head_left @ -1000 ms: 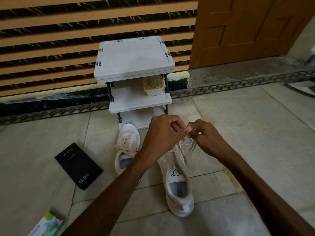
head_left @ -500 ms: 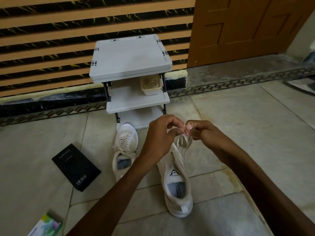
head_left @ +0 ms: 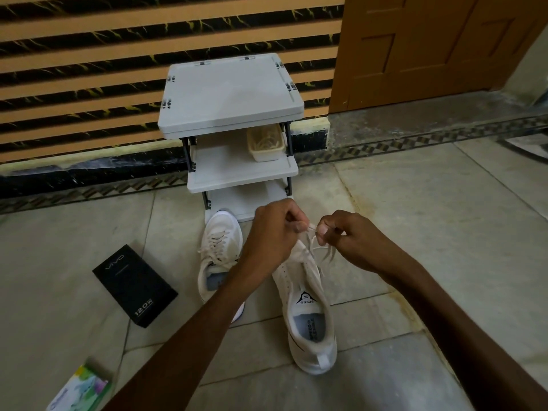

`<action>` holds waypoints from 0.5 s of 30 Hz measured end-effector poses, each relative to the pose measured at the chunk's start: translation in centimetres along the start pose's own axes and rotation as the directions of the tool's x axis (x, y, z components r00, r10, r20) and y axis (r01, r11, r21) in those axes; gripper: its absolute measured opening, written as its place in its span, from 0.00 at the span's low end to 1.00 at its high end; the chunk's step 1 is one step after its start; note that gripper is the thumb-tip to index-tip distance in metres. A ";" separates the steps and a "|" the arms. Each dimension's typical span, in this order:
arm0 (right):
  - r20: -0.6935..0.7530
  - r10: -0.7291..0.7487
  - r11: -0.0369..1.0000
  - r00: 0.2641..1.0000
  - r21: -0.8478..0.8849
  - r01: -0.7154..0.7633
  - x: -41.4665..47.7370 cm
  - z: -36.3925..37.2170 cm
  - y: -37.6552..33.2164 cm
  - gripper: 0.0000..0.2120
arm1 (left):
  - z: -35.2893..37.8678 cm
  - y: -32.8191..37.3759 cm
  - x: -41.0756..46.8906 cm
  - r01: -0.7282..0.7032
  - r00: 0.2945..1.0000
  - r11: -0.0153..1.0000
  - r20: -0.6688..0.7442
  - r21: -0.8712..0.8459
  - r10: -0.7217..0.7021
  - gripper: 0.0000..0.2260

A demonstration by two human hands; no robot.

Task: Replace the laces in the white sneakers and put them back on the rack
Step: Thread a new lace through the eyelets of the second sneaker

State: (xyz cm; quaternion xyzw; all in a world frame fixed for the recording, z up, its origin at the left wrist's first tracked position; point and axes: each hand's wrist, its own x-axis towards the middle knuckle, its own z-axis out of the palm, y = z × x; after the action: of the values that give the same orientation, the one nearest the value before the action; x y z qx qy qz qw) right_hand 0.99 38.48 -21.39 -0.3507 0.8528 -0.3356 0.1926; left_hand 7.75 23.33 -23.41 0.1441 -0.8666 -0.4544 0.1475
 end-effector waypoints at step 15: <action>-0.018 0.160 0.948 0.987 0.282 -0.149 -0.5 -1.5 -0.9 0.13 | -3.2 -10.7 4.1 0.377 0.917 0.752 -0.331 0.541 -0.221 0.07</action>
State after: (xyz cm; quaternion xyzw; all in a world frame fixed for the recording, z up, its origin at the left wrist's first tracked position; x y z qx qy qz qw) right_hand 0.85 39.02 -19.65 -0.2452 0.8254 -0.4438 0.2484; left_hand 6.44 13.51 -30.05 0.3759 -0.9047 -0.1560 0.1259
